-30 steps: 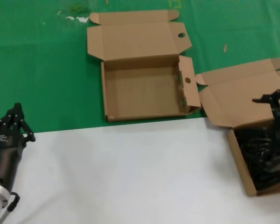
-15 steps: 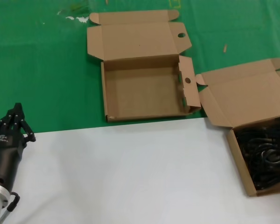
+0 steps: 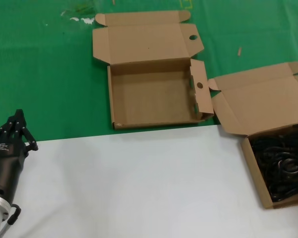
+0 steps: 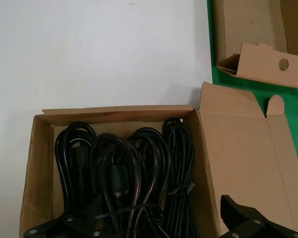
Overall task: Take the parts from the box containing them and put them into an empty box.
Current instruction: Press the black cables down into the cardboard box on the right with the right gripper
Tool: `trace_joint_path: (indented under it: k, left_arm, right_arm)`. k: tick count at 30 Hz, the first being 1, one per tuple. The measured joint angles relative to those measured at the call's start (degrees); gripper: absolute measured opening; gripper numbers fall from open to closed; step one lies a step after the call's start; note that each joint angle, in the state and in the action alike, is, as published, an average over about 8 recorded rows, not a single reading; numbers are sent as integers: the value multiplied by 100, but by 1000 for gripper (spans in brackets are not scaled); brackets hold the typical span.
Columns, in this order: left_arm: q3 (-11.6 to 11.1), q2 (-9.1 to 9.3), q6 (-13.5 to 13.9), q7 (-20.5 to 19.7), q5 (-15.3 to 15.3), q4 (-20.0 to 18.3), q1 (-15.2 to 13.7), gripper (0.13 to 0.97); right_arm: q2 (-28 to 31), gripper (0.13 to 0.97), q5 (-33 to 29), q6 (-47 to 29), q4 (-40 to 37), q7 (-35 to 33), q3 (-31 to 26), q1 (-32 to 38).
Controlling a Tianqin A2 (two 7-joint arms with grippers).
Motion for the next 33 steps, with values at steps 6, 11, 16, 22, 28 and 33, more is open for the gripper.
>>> trace_joint_path:
  k: [6,11,16,22,28,33]
  left_arm:
    - [0,0,0,0,0,0,0,140]
    - [0,0,0,0,0,0,0,140]
    - [0,0,0,0,0,0,0,140]
    - [0,0,0,0,0,0,0,140]
    - [0,0,0,0,0,0,0,140]
    - [0,0,0,0,0,0,0,140]
  right_arm:
    - [-24,814,-133,-131,46,200,107,-32]
    - [58,723,-161,-194,237,435,231,-209]
    - [92,618,-89,-144,332,517,377,-455]
    - [31,489,-1,-35,230,397,497,-683]
    - [1,349,45,10,179,334,584,-804]
    - [130,279,85,-50,419,482,683,-881]
